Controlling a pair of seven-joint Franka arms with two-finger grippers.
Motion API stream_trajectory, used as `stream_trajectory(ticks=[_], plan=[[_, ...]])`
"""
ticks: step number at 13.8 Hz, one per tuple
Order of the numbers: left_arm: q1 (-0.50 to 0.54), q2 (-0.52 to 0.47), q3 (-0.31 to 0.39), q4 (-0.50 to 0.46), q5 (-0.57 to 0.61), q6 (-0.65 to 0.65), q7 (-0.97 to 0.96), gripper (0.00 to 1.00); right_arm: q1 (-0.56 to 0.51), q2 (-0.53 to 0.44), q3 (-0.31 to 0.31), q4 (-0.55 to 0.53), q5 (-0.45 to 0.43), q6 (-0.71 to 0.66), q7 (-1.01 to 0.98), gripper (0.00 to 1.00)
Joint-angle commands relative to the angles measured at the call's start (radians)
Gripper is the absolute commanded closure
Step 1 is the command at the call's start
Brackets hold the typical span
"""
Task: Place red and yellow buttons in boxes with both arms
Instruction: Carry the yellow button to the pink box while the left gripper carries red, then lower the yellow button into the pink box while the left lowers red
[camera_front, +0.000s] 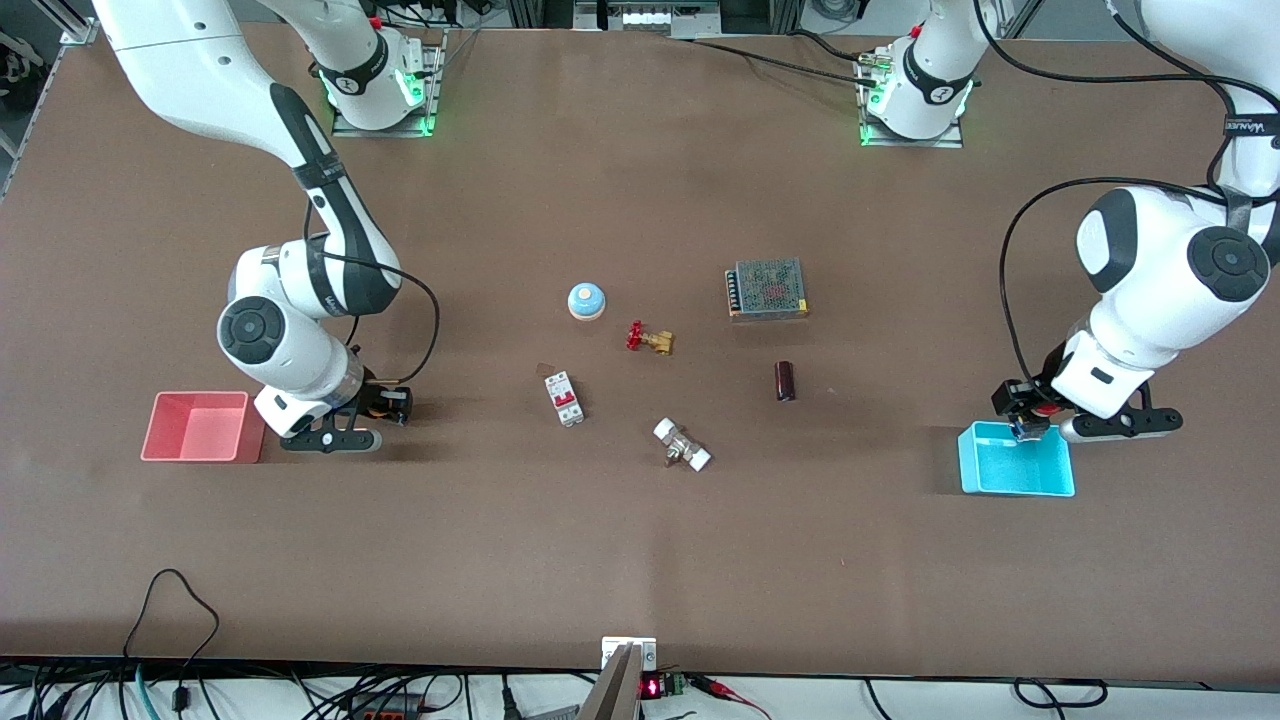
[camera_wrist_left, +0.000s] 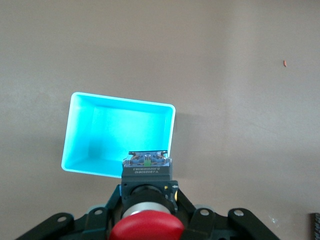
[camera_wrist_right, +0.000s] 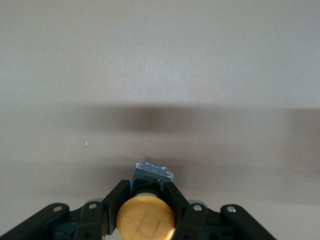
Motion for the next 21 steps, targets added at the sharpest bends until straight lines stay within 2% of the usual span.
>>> stream_trajectory(ticks=[1,6,8,10,14,18,21], plan=[[0.035,0.097,-0.009,0.101,0.026,-0.027,0.028,0.77,-0.039,-0.104,0.003,0.043,-0.005,-0.185,-0.088,0.63],[0.106,0.203,-0.010,0.188,0.023,-0.025,0.226,0.77,-0.181,-0.253,0.003,0.049,-0.011,-0.325,-0.289,0.63],[0.103,0.223,-0.010,0.191,0.019,-0.025,0.235,0.77,-0.233,-0.264,0.002,0.055,-0.054,-0.327,-0.375,0.63],[0.095,0.241,-0.010,0.210,0.016,-0.022,0.235,0.77,-0.256,-0.250,-0.030,0.058,-0.064,-0.295,-0.427,0.63],[0.087,0.287,-0.010,0.213,0.007,-0.016,0.232,0.77,-0.258,-0.165,-0.098,0.063,-0.064,-0.123,-0.475,0.63],[0.087,0.310,-0.010,0.213,0.005,-0.016,0.235,0.77,-0.258,-0.088,-0.098,0.063,-0.064,-0.003,-0.480,0.63],[0.087,0.321,-0.010,0.213,0.005,-0.016,0.235,0.77,-0.270,-0.054,-0.103,0.061,-0.062,0.026,-0.480,0.63]])
